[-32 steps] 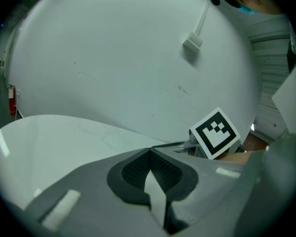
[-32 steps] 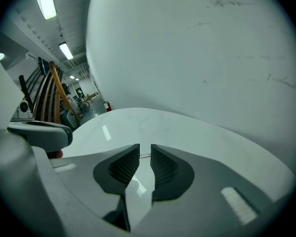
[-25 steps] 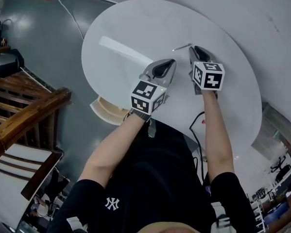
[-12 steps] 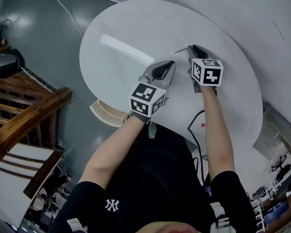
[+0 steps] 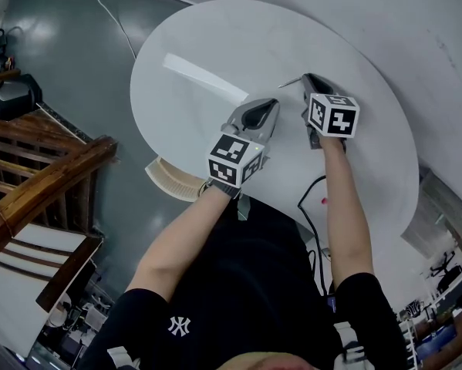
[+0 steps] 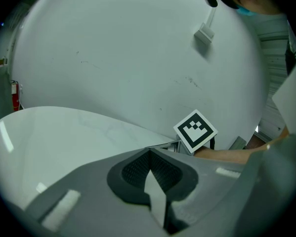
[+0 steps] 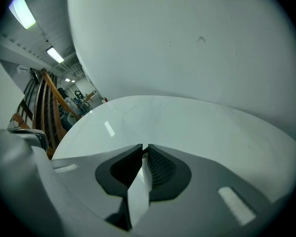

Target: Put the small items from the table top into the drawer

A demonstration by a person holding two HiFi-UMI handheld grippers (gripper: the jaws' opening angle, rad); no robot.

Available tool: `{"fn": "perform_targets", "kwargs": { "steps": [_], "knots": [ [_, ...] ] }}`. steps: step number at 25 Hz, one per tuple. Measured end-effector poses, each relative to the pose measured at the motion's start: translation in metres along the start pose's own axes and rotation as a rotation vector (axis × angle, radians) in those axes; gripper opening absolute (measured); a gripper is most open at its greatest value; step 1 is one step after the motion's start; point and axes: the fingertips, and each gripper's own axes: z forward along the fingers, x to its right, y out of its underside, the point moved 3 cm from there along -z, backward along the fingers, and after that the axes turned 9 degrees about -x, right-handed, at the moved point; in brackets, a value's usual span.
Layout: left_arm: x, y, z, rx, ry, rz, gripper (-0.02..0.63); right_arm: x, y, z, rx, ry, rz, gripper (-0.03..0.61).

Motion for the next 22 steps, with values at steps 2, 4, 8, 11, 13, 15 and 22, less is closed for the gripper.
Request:
{"fn": "perform_targets", "kwargs": {
  "steps": [2,4,8,11,13,15,22],
  "knots": [
    [0.001,0.001,-0.001,0.001,0.0,0.001,0.0,0.0,0.0,-0.003,0.013,-0.013,0.025,0.055],
    [0.002,0.001,-0.001,0.002,0.001,0.003,0.0,0.001,0.0,-0.008,0.031,-0.025,0.048,0.051],
    [0.005,0.001,-0.005,0.008,0.003,0.009,0.0,-0.003,-0.002,-0.018,0.071,-0.045,0.079,0.04],
    [0.008,0.002,-0.009,0.014,0.004,0.013,0.0,-0.007,-0.001,-0.027,0.097,-0.052,0.086,0.035],
    [0.01,0.002,-0.012,0.02,0.006,0.018,0.0,-0.01,-0.002,-0.034,0.117,-0.052,0.088,0.032],
    [0.013,0.003,-0.016,0.025,0.009,0.023,0.0,-0.013,-0.002,-0.042,0.134,-0.052,0.086,0.031],
    [0.026,0.008,-0.037,0.05,0.023,0.041,0.0,-0.035,0.006,-0.074,0.194,-0.057,0.079,0.031]
  ]
}}
